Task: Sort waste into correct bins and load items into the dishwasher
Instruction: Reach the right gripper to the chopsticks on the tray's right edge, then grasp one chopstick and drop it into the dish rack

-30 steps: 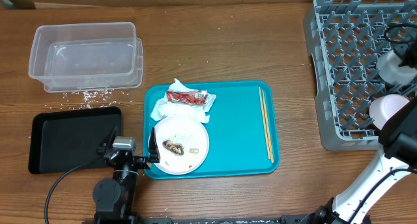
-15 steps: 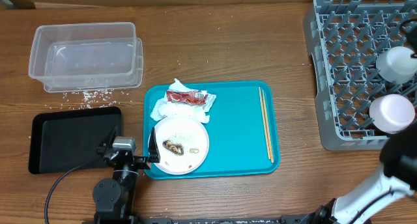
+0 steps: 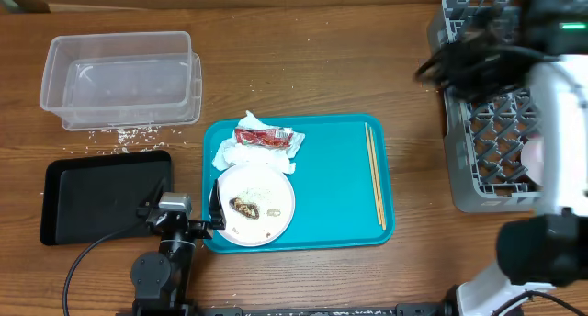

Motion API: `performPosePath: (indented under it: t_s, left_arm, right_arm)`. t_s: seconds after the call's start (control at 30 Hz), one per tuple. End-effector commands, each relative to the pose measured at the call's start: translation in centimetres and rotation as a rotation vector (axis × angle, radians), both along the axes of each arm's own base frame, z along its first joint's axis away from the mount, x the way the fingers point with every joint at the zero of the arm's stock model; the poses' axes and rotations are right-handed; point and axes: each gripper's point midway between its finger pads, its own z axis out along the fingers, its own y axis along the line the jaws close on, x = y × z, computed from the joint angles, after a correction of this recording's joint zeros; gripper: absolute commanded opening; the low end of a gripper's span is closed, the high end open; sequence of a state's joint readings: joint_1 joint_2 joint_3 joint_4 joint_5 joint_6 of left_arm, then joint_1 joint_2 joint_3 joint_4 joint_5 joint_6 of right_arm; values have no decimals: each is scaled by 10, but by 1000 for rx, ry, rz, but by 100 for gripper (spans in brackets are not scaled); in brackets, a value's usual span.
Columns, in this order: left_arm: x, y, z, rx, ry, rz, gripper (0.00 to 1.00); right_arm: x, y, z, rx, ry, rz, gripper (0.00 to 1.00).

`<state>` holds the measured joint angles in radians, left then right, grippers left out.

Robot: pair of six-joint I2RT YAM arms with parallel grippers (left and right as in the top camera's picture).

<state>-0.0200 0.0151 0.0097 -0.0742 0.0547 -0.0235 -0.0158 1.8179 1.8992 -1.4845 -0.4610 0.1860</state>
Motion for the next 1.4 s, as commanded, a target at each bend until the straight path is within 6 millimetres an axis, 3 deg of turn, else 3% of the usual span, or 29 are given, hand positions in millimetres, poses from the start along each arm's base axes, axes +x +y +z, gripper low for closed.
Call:
performPosePath:
  t_s: [0.0, 0.17, 0.23, 0.37, 0.43, 0.67, 1.37]
  left_arm:
    - [0, 1, -1, -8, -3, 8, 100]
    - [0, 1, 0, -8, -3, 8, 100]
    - [0, 1, 0, -8, -3, 8, 100]
    - [0, 1, 0, -8, -3, 8, 100]
    - [0, 1, 0, -8, -3, 8, 100]
    - [0, 1, 0, -8, -3, 8, 100]
    - [0, 1, 0, -8, -3, 8, 100]
  right_arm:
    - [-21, -3, -59, -349, 135, -36, 76]
    - [-39, 50, -126, -402, 132, 103, 77]
    - [-47, 65, -148, -404, 126, 136, 67]
    - [-59, 79, -180, -407, 136, 144, 53]
    - [-62, 76, -190, -435, 141, 123, 49]
    - [-57, 57, -199, -544, 105, 107, 45]
    - [-60, 67, -219, -482, 71, 150, 41]
